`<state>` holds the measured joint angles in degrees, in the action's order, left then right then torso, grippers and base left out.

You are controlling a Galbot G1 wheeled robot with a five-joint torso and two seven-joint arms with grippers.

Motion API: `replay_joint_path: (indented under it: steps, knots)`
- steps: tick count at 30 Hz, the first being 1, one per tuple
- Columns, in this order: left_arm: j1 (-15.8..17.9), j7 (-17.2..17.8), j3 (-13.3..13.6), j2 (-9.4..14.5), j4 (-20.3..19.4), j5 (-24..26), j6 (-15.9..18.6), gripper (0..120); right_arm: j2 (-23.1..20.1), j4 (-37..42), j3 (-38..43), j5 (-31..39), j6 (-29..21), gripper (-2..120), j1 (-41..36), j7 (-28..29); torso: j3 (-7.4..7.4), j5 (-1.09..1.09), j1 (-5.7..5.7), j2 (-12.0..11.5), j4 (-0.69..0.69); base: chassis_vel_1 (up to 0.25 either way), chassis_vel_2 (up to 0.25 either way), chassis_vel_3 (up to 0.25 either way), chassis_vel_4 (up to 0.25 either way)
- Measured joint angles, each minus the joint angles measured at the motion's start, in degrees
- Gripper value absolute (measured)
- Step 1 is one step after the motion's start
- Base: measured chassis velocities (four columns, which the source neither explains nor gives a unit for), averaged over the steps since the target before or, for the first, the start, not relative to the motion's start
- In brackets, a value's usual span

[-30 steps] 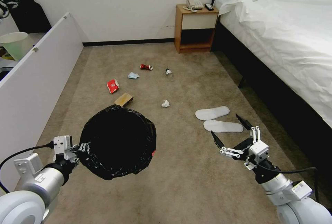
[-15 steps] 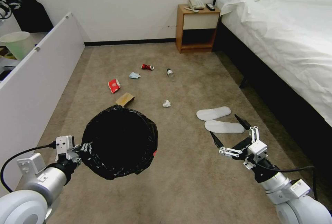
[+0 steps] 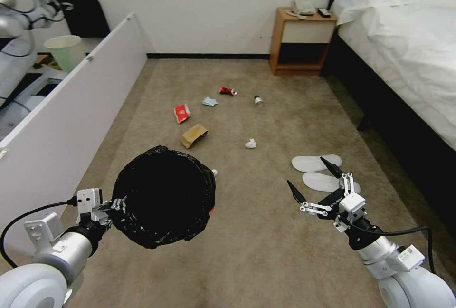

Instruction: Pick up the trash bin and place the garbage on the floor into it.

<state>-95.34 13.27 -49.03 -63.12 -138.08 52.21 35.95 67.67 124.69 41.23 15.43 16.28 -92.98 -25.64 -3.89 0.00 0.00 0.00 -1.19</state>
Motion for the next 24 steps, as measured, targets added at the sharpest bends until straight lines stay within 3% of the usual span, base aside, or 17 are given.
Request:
replay_joint_path:
  steps: [24]
  knots:
    - [2.61,-0.58,1.14,1.96,1.94,1.76,0.39,0,1.01,0.06,0.53,-0.50,-0.19,100,-0.22,0.05,0.00,0.00,0.00,0.00,-0.01,0.000,0.000,0.000,0.000]
